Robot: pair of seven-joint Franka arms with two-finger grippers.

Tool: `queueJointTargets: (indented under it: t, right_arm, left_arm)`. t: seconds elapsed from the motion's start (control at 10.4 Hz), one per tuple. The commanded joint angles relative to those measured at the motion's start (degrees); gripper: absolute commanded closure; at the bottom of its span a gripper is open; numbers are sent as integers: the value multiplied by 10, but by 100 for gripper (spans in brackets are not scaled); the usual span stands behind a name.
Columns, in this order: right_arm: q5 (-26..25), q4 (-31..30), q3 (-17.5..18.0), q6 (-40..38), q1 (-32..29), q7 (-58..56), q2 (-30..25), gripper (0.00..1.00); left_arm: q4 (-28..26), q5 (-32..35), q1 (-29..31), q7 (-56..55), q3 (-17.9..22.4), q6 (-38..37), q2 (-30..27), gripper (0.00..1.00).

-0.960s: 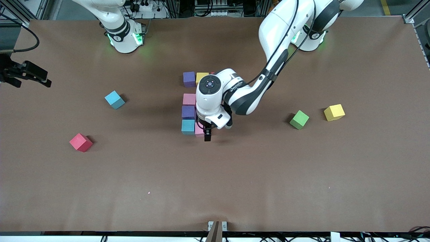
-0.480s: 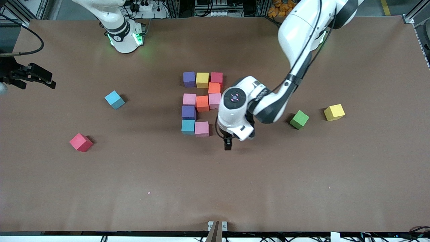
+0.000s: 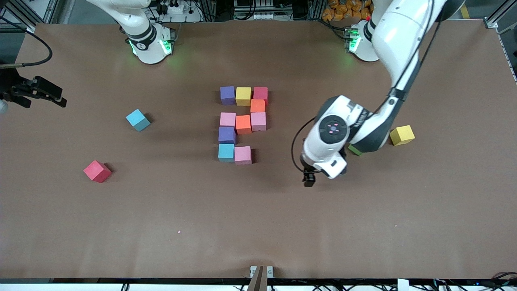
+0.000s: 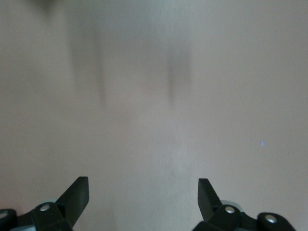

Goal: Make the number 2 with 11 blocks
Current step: 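Move the left gripper back to the green cube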

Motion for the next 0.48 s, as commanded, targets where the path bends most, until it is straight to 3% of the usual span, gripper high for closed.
queueJointTargets:
  t: [0.0,0.19,0.38]
  right_arm:
    - [9,2,-1,1,1,9,1,0]
    - [9,2,-1,3,2,9,1,0]
    - [9,2,0,3,2,9,1,0]
  left_arm:
    - [-73,2,40,57,-12,11,-35,0]
    - [-130,4,79,121,-16,17,-73,0]
    - [-177,2,150,201,-58,17,-101,0]
